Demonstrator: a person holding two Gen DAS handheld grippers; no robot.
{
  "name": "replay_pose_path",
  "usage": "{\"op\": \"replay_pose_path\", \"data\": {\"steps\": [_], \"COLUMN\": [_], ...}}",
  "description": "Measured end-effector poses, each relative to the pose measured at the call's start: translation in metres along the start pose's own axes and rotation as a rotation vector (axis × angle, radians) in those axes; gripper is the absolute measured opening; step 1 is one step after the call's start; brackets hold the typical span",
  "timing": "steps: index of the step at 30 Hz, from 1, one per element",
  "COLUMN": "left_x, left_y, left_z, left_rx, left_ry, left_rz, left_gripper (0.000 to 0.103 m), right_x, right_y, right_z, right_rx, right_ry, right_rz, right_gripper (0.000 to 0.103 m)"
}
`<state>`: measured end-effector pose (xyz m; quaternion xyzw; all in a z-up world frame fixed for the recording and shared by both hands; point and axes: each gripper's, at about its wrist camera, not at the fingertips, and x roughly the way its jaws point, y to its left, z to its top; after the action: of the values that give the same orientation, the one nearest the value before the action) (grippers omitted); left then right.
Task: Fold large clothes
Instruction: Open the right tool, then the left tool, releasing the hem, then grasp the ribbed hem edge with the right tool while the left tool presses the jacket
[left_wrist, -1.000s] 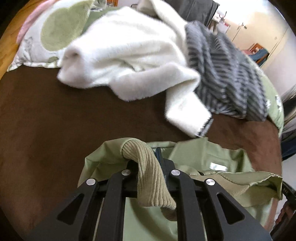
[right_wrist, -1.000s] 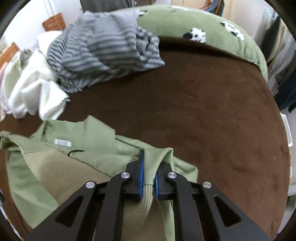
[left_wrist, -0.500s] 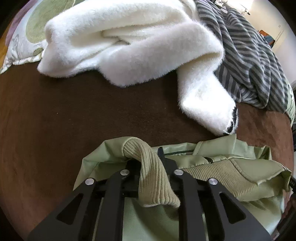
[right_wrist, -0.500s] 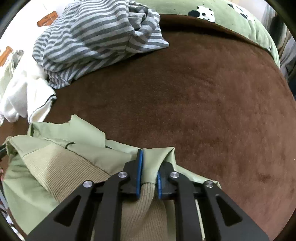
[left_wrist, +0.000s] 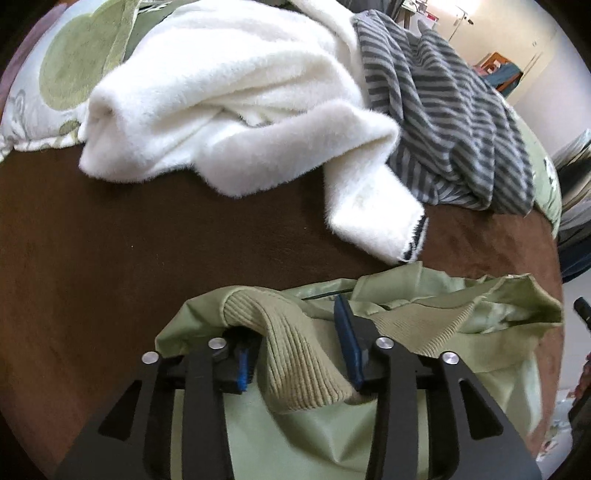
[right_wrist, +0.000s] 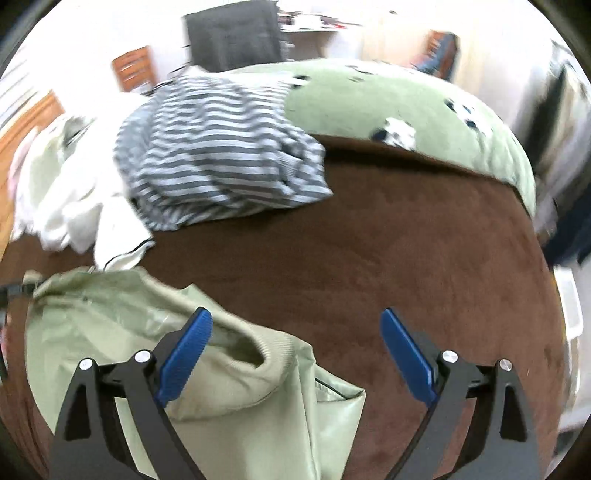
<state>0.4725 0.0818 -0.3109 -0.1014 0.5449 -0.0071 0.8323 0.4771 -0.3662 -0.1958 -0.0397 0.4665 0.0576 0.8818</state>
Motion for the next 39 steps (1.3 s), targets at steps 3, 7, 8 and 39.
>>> {"op": "replay_pose_path", "data": {"steps": [3,7,8,39], "left_x": [-0.004,-0.009,-0.011,-0.057], "left_y": [-0.002,-0.004,-0.006,-0.018], "left_z": [0.0,0.003,0.004,-0.12], "left_rx": [0.013,0.011,0.023,-0.058], "left_ry": [0.005,0.022,0.027,-0.075], "left_rz": [0.003,-0.036,-0.04,0.152], "left_gripper": [0.043,0.058,0.06,0.097], "right_x": [-0.001,-0.002,-0.001,0.081], "right_y": [0.016,0.033,0.036,0.242], "right_z": [0.0,-0.004,-0.004,0.013], "right_rx": [-0.075,-0.113,-0.111,-0.467], "right_ry": [-0.01,-0.006,-0.004,0.112], "right_rz": [0.038,0.075,0.083,0.532], "right_gripper": [0.092,0.092,0.092,0.071]}}
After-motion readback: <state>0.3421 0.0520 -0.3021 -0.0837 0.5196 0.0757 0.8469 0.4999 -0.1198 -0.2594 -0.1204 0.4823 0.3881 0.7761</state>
